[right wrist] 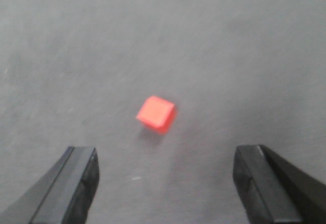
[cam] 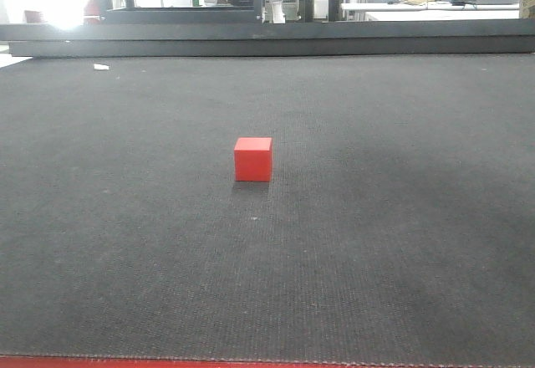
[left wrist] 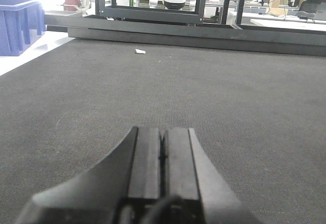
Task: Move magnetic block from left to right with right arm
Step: 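Lower the open right gripper over the red cube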
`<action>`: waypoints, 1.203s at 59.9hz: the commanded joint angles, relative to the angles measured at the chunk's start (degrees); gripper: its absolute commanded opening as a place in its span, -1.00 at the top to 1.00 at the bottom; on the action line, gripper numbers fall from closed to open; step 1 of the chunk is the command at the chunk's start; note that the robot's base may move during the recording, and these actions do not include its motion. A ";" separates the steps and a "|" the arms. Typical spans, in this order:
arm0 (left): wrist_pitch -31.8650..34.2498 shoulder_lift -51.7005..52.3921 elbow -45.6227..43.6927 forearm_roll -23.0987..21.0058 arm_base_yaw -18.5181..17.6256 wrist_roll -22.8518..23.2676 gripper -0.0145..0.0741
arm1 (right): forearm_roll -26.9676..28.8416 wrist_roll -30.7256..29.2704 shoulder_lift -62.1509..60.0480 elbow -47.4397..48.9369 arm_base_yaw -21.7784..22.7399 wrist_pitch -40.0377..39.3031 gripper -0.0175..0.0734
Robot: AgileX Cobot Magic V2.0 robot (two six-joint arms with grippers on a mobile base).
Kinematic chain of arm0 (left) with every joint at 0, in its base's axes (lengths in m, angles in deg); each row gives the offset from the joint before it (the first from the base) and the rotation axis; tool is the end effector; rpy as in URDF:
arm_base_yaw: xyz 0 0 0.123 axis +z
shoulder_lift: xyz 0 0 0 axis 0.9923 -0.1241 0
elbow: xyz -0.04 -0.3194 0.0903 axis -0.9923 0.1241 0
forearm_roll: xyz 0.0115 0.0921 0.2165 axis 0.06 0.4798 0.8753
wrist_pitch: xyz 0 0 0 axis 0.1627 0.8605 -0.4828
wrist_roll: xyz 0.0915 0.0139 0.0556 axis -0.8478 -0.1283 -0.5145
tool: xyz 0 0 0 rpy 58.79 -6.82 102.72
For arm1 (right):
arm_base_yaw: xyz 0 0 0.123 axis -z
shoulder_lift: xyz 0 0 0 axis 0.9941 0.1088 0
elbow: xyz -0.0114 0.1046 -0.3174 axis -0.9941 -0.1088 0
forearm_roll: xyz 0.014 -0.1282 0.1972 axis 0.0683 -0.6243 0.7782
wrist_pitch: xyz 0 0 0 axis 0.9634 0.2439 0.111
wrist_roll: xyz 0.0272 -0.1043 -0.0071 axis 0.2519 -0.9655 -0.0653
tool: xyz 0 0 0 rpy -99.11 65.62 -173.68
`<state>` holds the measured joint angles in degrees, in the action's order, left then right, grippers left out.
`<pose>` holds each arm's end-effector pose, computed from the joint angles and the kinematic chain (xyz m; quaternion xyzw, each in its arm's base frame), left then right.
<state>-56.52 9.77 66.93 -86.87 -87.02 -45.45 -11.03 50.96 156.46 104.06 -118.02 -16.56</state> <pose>0.0075 -0.0005 0.2027 0.0109 0.6873 -0.0410 0.7251 0.2380 0.1609 0.4046 -0.1122 0.8995 0.1882 0.3780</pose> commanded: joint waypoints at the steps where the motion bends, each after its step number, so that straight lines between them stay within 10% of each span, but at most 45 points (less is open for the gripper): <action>1: 5.06 0.78 0.51 0.00 -0.18 0.38 0.94 | -3.24 6.18 4.74 7.29 -2.73 1.55 -0.78; 25: 5.06 0.78 0.51 0.00 -0.18 0.38 0.94 | -17.05 27.59 27.32 27.92 -8.17 17.62 -0.78; 72: 5.06 0.78 0.51 0.00 -0.18 0.38 0.94 | -16.83 30.58 40.76 35.81 -5.57 18.13 -0.78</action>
<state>-56.52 9.77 66.93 -86.87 -87.02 -45.45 -26.42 81.37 199.86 137.72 -124.29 3.23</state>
